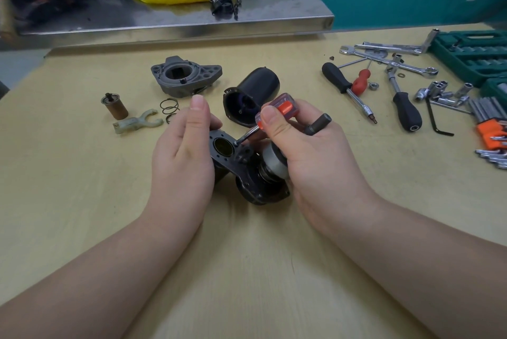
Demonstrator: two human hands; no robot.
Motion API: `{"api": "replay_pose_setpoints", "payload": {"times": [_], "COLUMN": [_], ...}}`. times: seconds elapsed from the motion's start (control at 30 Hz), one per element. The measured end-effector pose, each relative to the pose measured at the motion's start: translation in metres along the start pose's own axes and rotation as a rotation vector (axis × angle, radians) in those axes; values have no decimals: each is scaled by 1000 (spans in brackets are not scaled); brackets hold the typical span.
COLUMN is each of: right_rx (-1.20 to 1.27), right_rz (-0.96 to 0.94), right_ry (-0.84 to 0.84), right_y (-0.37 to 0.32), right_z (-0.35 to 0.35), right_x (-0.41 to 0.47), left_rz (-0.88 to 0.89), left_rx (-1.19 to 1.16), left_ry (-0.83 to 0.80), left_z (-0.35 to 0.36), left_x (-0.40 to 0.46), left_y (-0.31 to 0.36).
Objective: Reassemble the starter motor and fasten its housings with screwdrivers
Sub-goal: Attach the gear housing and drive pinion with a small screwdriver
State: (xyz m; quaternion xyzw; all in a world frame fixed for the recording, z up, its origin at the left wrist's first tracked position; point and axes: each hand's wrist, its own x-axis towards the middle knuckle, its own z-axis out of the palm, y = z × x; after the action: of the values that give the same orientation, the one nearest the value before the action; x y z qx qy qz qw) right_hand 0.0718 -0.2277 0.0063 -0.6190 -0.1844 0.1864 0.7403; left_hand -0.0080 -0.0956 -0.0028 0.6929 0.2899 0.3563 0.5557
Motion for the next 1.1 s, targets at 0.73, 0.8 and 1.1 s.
{"api": "replay_pose_setpoints", "payload": {"times": [0.73, 0.8, 1.1], "right_rx": [-89, -93, -213], "right_rz": [-42, -31, -217], "right_ry": [-102, -115, -136], "right_y": [-8, -9, -29], "right_z": [-3, -5, -17], "right_x": [-1, -1, 11], "left_rz": [-10, 13, 76], "left_rx": [82, 77, 55], "left_ry": [-164, -152, -143], "left_z": [-16, -15, 6], "left_x": [-11, -11, -10], "left_y": [5, 6, 3]}}
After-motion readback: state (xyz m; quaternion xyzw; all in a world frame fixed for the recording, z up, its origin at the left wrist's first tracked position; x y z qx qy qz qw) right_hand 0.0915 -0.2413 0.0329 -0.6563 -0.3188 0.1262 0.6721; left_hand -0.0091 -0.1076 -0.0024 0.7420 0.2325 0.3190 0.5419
